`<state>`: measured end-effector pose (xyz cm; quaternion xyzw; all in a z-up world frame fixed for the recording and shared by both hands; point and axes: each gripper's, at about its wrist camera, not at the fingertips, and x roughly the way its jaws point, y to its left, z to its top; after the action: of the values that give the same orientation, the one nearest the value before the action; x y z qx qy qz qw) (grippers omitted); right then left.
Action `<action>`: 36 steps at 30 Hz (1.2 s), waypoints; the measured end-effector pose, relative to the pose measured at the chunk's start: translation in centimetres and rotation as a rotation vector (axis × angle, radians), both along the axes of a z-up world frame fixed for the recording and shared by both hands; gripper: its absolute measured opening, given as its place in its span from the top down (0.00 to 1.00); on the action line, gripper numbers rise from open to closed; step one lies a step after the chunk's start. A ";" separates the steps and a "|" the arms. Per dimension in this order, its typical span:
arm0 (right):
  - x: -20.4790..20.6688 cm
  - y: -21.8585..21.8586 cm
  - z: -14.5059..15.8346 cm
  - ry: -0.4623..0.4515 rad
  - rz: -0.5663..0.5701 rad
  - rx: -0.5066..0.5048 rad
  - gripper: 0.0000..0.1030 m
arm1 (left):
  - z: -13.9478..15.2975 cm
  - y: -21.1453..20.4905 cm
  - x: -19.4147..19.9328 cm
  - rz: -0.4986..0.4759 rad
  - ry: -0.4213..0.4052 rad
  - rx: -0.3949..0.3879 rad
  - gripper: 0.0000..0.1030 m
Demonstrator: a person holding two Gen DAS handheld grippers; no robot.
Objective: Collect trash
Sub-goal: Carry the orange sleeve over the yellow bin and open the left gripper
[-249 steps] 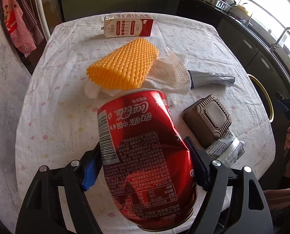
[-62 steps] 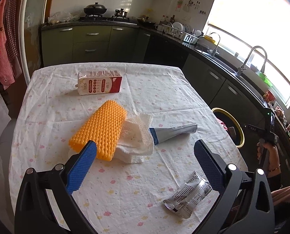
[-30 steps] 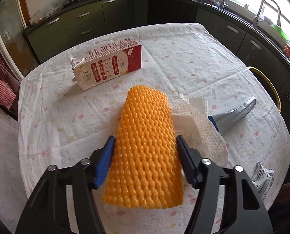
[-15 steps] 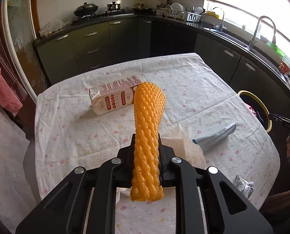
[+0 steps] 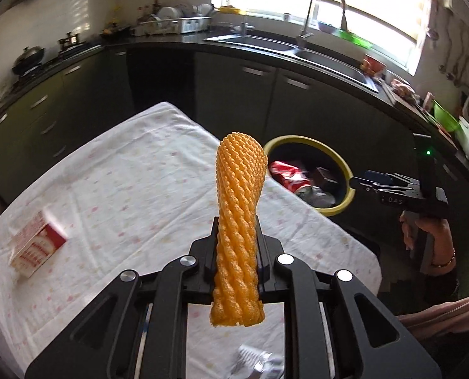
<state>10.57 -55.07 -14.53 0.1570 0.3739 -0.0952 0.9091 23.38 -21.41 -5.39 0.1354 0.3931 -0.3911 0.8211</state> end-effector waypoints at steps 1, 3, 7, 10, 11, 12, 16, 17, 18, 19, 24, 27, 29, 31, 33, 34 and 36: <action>-0.4 -0.6 0.0 -0.002 -0.013 0.003 0.30 | -0.2 -2.7 0.0 -0.053 0.008 0.011 0.83; -1.3 -2.0 -0.1 -0.007 -0.044 0.013 0.30 | -0.7 -7.0 -0.1 -0.129 0.017 0.033 0.82; -2.7 -4.3 -0.7 -0.005 -0.092 0.036 0.30 | -2.5 -14.8 0.8 -0.232 0.098 0.071 0.82; -3.4 -5.6 -1.4 0.002 -0.114 0.055 0.30 | -4.8 -20.5 2.0 -0.260 0.185 0.117 0.82; -3.6 -6.0 -1.6 0.005 -0.119 0.061 0.30 | -5.5 -22.1 2.4 -0.257 0.207 0.127 0.82; -3.7 -6.3 -1.7 0.007 -0.123 0.066 0.30 | -6.2 -23.4 2.8 -0.253 0.228 0.133 0.82; -4.1 -7.1 -2.3 0.015 -0.135 0.083 0.30 | -8.8 -27.9 4.2 -0.165 0.280 0.137 0.76; -4.2 -7.2 -2.3 0.017 -0.136 0.086 0.30 | -9.3 -28.5 4.4 -0.134 0.293 0.137 0.68; -4.2 -7.3 -2.4 0.016 -0.136 0.088 0.30 | -9.9 -28.9 4.4 -0.105 0.300 0.133 0.54; -4.2 -7.3 -2.4 0.015 -0.136 0.091 0.30 | -10.3 -29.4 4.5 -0.085 0.298 0.129 0.37; -4.6 -7.1 -2.2 0.006 -0.131 0.092 0.28 | -9.5 -28.9 3.6 -0.061 0.228 0.128 0.15; -4.3 -7.0 -2.4 0.010 -0.127 0.095 0.28 | -7.4 -26.4 3.1 -0.070 0.212 0.098 0.14; -3.9 -6.7 -2.4 0.016 -0.120 0.098 0.28 | -5.4 -23.4 3.1 -0.059 0.193 0.048 0.11; -3.5 -6.2 -2.4 0.020 -0.105 0.096 0.28 | -3.3 -19.7 2.8 -0.031 0.165 -0.010 0.09; -3.1 -5.5 -2.3 0.021 -0.085 0.089 0.28 | -1.8 -15.9 2.7 -0.003 0.144 -0.061 0.08; -2.9 -5.0 -2.2 0.022 -0.076 0.084 0.28 | -1.0 -13.4 2.4 0.022 0.127 -0.098 0.07; -2.3 -4.2 -1.8 0.025 -0.056 0.071 0.28 | 0.1 -10.0 2.1 0.071 0.092 -0.144 0.05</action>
<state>8.30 -59.27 -16.34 0.1985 0.3838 -0.1090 0.8952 25.51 -31.36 -5.29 0.0438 0.4057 -0.3951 0.8230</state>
